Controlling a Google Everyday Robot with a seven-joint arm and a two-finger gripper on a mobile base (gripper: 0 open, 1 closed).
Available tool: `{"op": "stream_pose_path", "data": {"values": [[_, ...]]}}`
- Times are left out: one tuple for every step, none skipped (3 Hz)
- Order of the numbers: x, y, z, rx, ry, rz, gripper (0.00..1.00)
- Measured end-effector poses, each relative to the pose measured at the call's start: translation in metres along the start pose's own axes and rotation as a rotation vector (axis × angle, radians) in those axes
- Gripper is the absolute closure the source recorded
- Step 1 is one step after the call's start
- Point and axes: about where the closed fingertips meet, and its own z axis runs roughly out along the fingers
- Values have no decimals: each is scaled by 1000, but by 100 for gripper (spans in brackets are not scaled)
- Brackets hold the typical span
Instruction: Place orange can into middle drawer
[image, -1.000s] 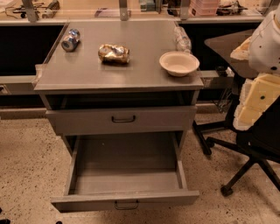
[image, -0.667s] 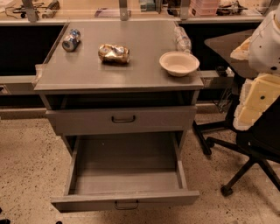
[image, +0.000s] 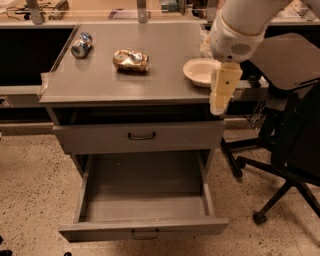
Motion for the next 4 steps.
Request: {"op": "stream_pose_path", "data": {"values": [[-61,-69,51,-6,-47,-103,0],[-120,-108,116,-100,-104,-146,0],[-174,-154,170,-111,-237,-98,0],[-177,-156,172,-104,-241,-108,0]]}}
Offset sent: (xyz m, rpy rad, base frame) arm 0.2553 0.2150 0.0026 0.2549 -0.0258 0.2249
